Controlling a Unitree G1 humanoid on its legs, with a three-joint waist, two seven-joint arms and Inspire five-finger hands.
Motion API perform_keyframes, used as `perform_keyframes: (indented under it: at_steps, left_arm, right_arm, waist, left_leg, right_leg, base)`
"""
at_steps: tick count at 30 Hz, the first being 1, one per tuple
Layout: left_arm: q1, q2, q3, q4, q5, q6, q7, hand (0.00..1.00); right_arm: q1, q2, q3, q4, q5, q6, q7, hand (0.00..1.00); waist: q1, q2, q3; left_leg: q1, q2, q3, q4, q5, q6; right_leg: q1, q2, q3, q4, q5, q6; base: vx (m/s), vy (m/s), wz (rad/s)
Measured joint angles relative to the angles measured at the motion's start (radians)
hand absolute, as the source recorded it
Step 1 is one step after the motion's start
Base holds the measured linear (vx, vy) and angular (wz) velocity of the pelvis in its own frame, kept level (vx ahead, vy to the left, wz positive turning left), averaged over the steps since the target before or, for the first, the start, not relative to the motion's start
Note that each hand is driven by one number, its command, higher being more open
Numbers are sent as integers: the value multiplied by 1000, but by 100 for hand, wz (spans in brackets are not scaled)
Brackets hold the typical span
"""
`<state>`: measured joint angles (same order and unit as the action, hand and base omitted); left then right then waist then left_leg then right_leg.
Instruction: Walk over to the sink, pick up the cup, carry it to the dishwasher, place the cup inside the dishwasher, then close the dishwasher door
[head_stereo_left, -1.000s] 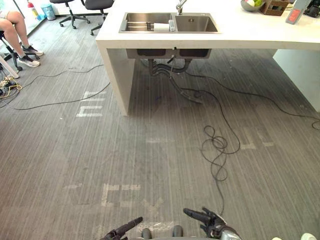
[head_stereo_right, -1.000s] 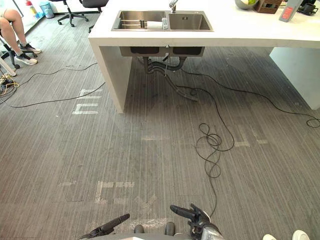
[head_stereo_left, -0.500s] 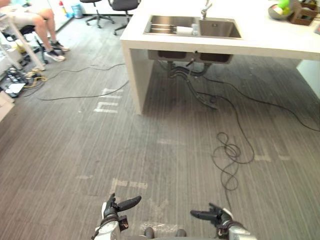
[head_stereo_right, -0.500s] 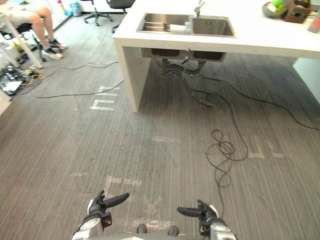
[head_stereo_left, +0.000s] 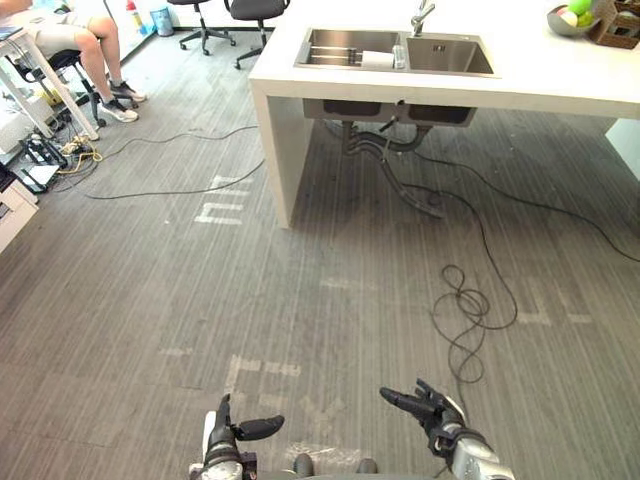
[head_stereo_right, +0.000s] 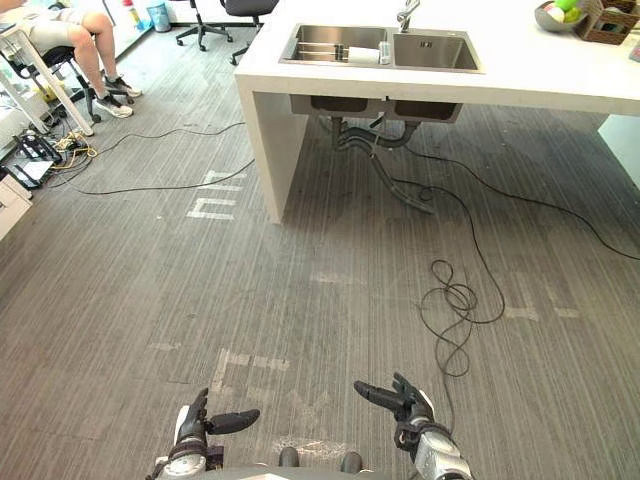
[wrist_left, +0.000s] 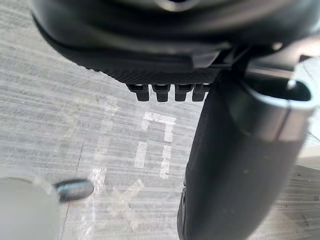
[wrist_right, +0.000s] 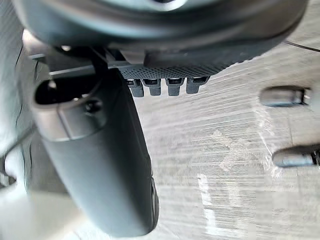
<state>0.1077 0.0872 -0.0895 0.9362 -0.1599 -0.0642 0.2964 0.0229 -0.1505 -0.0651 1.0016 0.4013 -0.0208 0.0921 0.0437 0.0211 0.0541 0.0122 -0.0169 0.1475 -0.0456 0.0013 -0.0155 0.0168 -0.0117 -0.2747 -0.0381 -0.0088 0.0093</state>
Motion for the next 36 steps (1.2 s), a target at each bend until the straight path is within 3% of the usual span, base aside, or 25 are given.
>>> perform_keyframes:
  at_steps: [8,10,12,14,15,16,18,19,22,23,24,27,28,29,31,32,33,34,35,36]
  left_arm:
    - [-6,-6,-8,65,-84,6,-51,100]
    - [-12,3,-24,80,-132,6,-68,100]
    - [-13,14,-27,82,-165,6,-98,100]
    - [-13,19,-27,81,-175,5,-117,100]
    - [-14,21,-27,76,-176,4,-136,100]
    - [-14,21,-27,73,-176,4,-141,100]
    - [-18,30,-26,43,-209,7,-167,100]
    - [-18,37,-26,34,-222,8,-173,100]
    - [-48,72,-26,-38,-254,40,-177,100]
    - [-65,82,-26,-63,-255,46,-176,100]
    - [-81,93,-25,-107,-273,58,-172,100]
    - [-104,99,-20,-145,-331,63,-171,100]
    - [-106,90,-11,-146,-342,70,-171,100]
    - [-106,80,-7,-146,-343,75,-174,100]
    - [-104,64,-4,-146,-343,89,-208,100]
    - [-101,63,-2,-144,-343,89,-214,100]
    - [-90,58,4,-136,-342,89,-222,100]
    - [-85,54,4,-124,-342,89,-226,100]
    - [-90,45,5,-80,-344,90,-233,100]
    - [-82,22,5,-46,-356,96,-232,100]
  right_arm:
    - [44,41,-50,41,-1,-15,4,100]
    - [38,48,-50,41,-1,-14,1,100]
    - [23,52,-48,40,0,-12,-10,100]
    - [8,48,-45,40,10,-11,-22,100]
    - [-13,37,-41,42,22,-11,-37,100]
    - [-19,34,-39,43,31,-11,-40,100]
    - [-45,22,-39,43,80,-11,-48,100]
    - [-50,22,-39,42,88,-11,-48,100]
    - [-73,18,-36,-34,88,-10,-39,100]
    - [-75,15,-35,-70,88,-9,-34,100]
    - [-70,10,-34,-120,88,-2,-30,100]
    - [-63,0,-38,-142,88,21,-27,100]
    - [-50,-5,-42,-142,87,34,-21,100]
    - [-49,-11,-46,-142,88,43,-19,100]
    - [-32,-19,-49,-141,88,55,-10,100]
    - [-23,-17,-50,-141,88,56,-8,100]
    - [-4,-12,-54,-141,88,60,-3,100]
    - [5,-11,-59,-139,88,63,-3,100]
    - [3,-8,-79,-123,91,68,-3,100]
    - [5,-20,-87,-105,113,72,-3,100]
  waist:
    - [-17,13,-10]
    - [-17,13,-9]
    - [-16,3,-2]
    - [-16,-3,1]
    - [-15,-8,9]
    - [-14,-7,11]
    - [-23,-11,42]
    - [-22,-10,47]
    - [-32,-3,77]
    - [-32,-5,88]
    - [-43,-18,98]
    - [-55,-67,111]
    - [-55,-80,111]
    - [-57,-69,112]
    - [-62,-16,95]
    - [-61,-12,93]
    - [-61,-5,82]
    - [-60,-2,73]
    - [-58,-9,66]
    - [-59,11,55]
  left_leg:
    - [29,3,5,3,-1,0]
    - [25,8,15,21,-13,11]
    - [12,-3,33,76,-45,52]
    - [3,-18,41,110,-72,68]
    - [-1,-30,56,126,-87,74]
    - [0,-34,58,125,-88,76]
    - [47,-42,48,121,-92,87]
    - [56,-37,43,124,-95,90]
    - [59,8,24,139,-108,86]
    - [59,20,21,139,-110,82]
    - [62,25,8,140,-122,64]
    - [99,-1,-6,166,-177,27]
    - [123,-4,-15,192,-224,4]
    - [126,12,-16,202,-243,-9]
    - [132,93,-27,224,-294,-42]
    - [142,111,-29,226,-308,-49]
    - [163,141,-31,226,-330,-47]
    - [170,145,-29,239,-327,-50]
    - [131,154,0,353,-294,-72]
    - [34,191,46,579,-241,-74]
  right_leg:
    - [25,0,3,10,-1,6]
    - [-12,-10,0,96,-52,22]
    - [-84,-83,-54,298,-159,69]
    - [-119,-136,-90,400,-195,94]
    - [-159,-183,-119,497,-199,92]
    - [-170,-193,-119,521,-199,92]
    - [-256,-261,-102,755,-162,135]
    - [-271,-264,-96,776,-169,129]
    - [-344,-226,-77,602,-162,114]
    - [-356,-203,-58,466,-111,127]
    - [-346,-181,-44,211,-15,139]
    - [-336,-218,-68,108,0,142]
    - [-310,-223,-60,100,55,132]
    - [-313,-214,-61,119,74,137]
    - [-356,-141,-12,245,75,127]
    - [-368,-127,-6,292,64,110]
    - [-389,-113,-12,375,33,61]
    - [-397,-110,-20,412,14,28]
    - [-403,-121,-24,461,-25,-12]
    - [-380,-117,-32,463,-49,-17]
  base:
    - [-39,13,-2]
    - [-90,12,-6]
    - [-104,45,-8]
    - [-64,74,-10]
    - [-42,70,-11]
    - [-26,62,6]
    - [14,36,25]
    - [69,8,20]
    - [113,-16,13]
    - [166,-76,10]
    - [195,-102,16]
    - [303,-224,22]
    - [347,-258,14]
    - [323,-202,13]
    - [447,-206,15]
    - [544,-249,15]
    - [362,-173,10]
    - [473,-202,7]
    - [540,-248,-4]
    - [448,-205,-4]
